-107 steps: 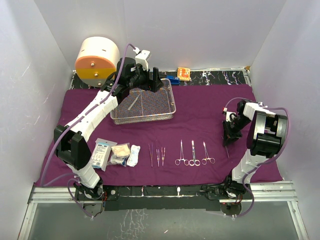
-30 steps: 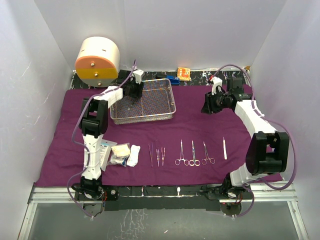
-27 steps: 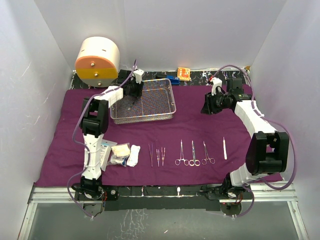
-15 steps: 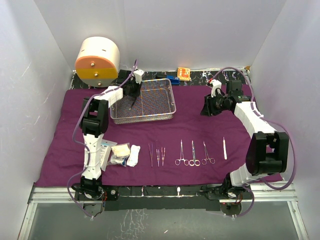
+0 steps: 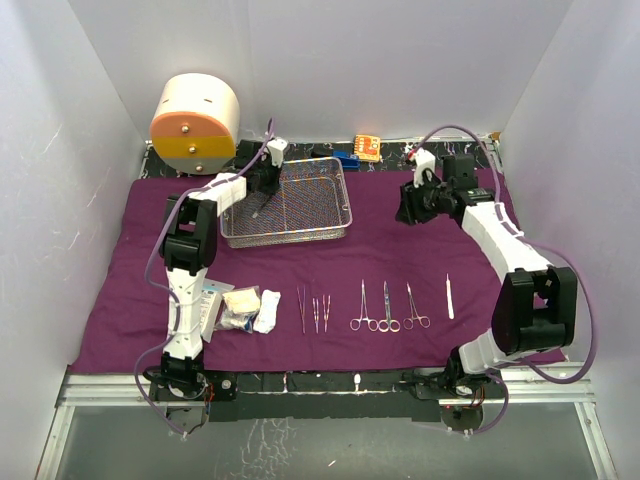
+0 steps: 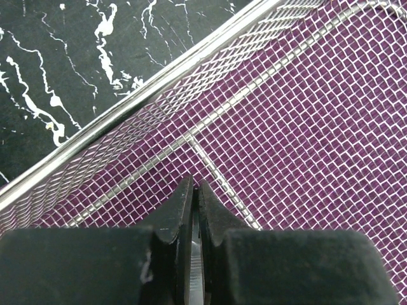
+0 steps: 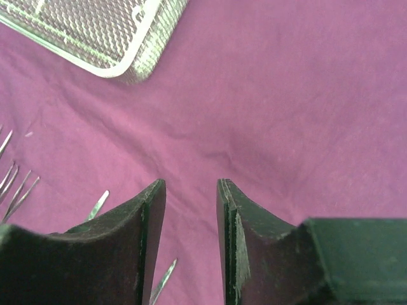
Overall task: Open and lay out the surgical kit
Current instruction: Pick up the medical item from the container, then place the medical item in the surgical kit.
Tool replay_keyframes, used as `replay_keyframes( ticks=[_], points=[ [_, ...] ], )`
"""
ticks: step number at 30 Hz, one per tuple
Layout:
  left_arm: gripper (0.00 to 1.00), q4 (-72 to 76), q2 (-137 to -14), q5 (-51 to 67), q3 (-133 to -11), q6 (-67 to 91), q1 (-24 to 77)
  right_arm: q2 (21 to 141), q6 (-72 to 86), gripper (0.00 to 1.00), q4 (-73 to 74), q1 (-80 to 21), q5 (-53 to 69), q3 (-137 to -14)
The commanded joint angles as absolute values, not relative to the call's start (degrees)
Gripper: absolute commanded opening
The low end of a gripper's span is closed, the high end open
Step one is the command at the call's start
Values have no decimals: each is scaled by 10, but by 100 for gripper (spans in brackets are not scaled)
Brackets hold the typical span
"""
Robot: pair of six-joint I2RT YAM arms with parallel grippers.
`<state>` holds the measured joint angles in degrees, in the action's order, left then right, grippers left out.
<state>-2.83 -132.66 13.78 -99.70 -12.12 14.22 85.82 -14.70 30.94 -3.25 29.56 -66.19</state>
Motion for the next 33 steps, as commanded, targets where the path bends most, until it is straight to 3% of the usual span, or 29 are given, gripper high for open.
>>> replay_keyframes(
  ticks=[1,12,22,33],
  points=[
    [0,-7,-1254,121,-993,-92,142,840,-121,40,210,-76,254,-707],
    [0,-11,-1129,119,-987,28,144,891,-30,66,90,-185,258,-775],
    [0,-55,-1018,115,-961,175,180,974,171,58,-21,-241,336,-855],
    [0,-75,-974,91,-943,229,224,1034,296,57,-80,-257,372,-900]
  ],
)
